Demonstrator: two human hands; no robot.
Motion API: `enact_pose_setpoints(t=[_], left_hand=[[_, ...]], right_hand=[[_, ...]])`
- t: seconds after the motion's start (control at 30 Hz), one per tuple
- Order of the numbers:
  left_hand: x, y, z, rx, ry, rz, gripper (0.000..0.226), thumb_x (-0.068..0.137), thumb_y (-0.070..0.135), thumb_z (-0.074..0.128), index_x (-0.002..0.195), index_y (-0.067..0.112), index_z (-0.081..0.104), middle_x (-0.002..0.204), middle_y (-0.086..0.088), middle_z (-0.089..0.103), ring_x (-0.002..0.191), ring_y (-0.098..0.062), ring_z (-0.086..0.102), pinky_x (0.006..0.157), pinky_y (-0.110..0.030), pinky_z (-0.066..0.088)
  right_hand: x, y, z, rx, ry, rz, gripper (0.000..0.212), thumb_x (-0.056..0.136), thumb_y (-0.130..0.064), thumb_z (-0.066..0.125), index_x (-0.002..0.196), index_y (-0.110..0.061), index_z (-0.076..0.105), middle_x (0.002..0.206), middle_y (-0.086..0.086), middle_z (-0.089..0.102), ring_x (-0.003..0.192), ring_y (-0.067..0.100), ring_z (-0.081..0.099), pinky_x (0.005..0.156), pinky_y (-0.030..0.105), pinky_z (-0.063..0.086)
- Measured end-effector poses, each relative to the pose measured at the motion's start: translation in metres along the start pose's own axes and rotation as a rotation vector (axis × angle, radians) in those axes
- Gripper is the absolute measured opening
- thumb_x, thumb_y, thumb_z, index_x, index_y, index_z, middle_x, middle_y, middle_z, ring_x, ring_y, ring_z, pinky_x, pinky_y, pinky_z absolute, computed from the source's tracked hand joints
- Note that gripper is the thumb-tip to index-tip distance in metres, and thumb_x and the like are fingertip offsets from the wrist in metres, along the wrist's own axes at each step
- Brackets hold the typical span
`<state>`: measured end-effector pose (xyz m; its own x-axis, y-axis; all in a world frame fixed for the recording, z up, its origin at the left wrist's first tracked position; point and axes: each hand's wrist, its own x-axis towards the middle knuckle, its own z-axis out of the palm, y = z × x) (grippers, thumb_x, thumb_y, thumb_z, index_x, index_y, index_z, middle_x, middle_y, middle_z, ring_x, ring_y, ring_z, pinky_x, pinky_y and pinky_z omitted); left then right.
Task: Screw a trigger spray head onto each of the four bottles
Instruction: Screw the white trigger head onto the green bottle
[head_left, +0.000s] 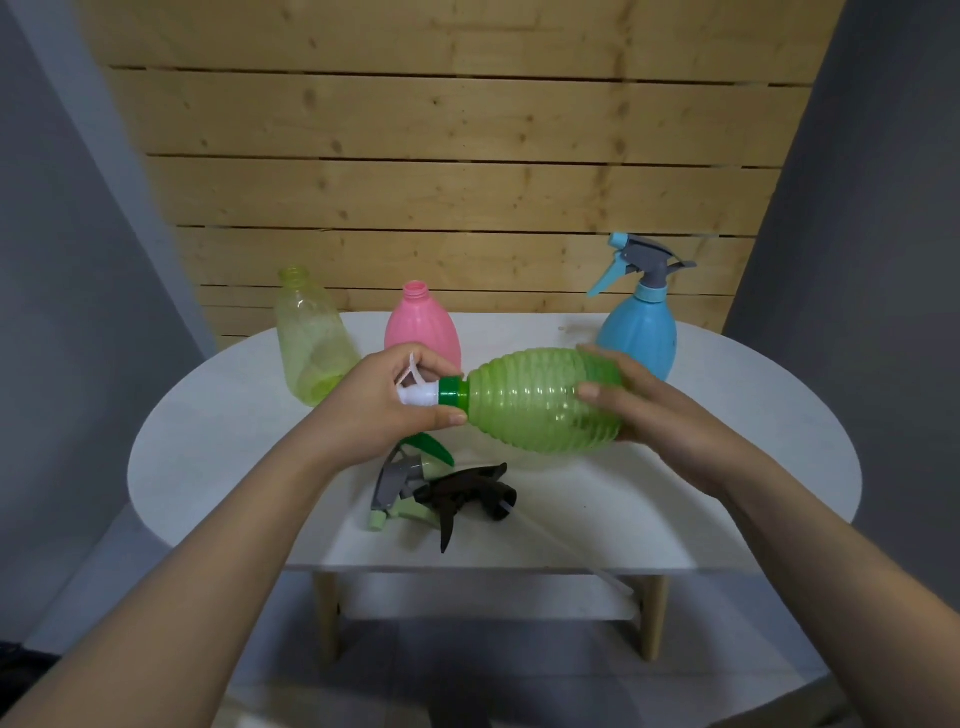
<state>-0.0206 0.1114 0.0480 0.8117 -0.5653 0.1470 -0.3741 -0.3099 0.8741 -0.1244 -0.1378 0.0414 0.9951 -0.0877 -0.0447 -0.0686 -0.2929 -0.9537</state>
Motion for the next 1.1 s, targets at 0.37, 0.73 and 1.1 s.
enact_pose_setpoints(t=[0.37,0.73,1.1], left_hand=[[0.019,0.018,0.009,-0.194,0.265,0.071,0.048,0.064,0.018,0.082,0.105,0.026,0.060,0.101,0.012,0.067,0.091,-0.001,0.064,0.082,-0.020,0.049],[0.059,0.011,0.061,-0.198,0.105,-0.058,0.030,0.092,0.033,0.051,0.122,0.029,0.054,0.102,0.006,0.066,0.095,-0.013,0.064,0.079,-0.033,0.055],[0.090,-0.020,0.082,-0.180,0.085,-0.113,0.045,0.093,0.022,0.050,0.136,0.027,0.041,0.126,0.001,0.056,0.117,-0.019,0.055,0.100,-0.046,0.046]], right_hand=[[0.010,-0.009,-0.004,-0.242,0.040,-0.120,0.065,0.057,-0.043,0.080,0.117,-0.038,0.056,0.114,-0.011,0.061,0.105,0.003,0.057,0.089,0.022,0.047],[0.061,0.011,0.018,0.182,0.160,-0.087,0.077,0.066,-0.050,0.068,0.135,-0.032,0.038,0.126,-0.004,0.058,0.114,0.012,0.058,0.096,0.029,0.047],[0.103,0.040,0.014,-0.183,0.211,-0.012,0.066,0.083,-0.028,0.068,0.141,-0.024,0.038,0.132,0.013,0.052,0.119,0.027,0.049,0.100,0.046,0.043]])
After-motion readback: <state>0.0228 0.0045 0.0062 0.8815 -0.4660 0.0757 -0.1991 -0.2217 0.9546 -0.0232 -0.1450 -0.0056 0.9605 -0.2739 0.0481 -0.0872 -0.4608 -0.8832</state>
